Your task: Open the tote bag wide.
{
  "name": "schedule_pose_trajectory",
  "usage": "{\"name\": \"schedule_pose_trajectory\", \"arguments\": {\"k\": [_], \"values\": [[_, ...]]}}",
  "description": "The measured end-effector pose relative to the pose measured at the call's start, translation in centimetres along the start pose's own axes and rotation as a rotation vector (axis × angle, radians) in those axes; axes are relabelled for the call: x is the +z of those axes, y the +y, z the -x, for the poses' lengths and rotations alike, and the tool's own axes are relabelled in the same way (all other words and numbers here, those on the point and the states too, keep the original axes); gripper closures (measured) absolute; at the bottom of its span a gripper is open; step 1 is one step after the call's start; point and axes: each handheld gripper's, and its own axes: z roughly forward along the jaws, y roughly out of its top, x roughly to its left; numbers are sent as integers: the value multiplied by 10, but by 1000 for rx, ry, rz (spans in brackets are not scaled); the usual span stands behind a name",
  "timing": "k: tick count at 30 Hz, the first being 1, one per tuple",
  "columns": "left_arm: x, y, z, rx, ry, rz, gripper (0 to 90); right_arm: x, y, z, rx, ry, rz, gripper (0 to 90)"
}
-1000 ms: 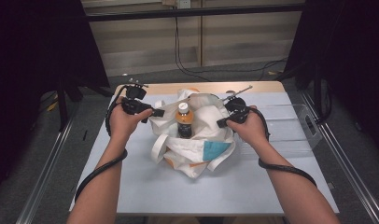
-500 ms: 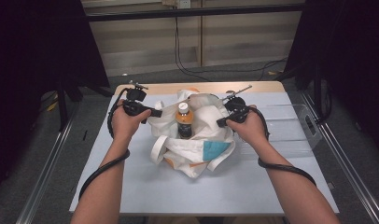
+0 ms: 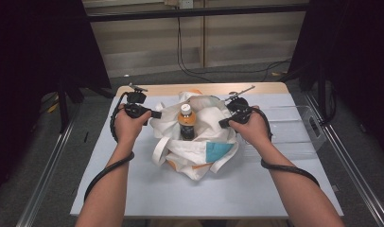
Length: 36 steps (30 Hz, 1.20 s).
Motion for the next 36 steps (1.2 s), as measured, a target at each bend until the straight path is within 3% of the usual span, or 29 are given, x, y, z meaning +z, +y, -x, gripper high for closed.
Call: {"name": "schedule_pose_trajectory", "arguments": {"k": [16,17,20,27,36], "values": [[20,-11,-8,-43,8,-8,809,4,0,1,-2,4,3,900],[23,-12,-7,-66,4,7,809,4,0,1,-2,3,4,900],[23,-13,-9,-44,8,-11,809,4,0,1,0,-1,2,900],[26,-18,-12,-57,11,-12,811,4,0,-1,-2,-2,11,900],[19,-18,-10,-39,8,-12,812,2,2,-4,-11,-2,28,890]]}}
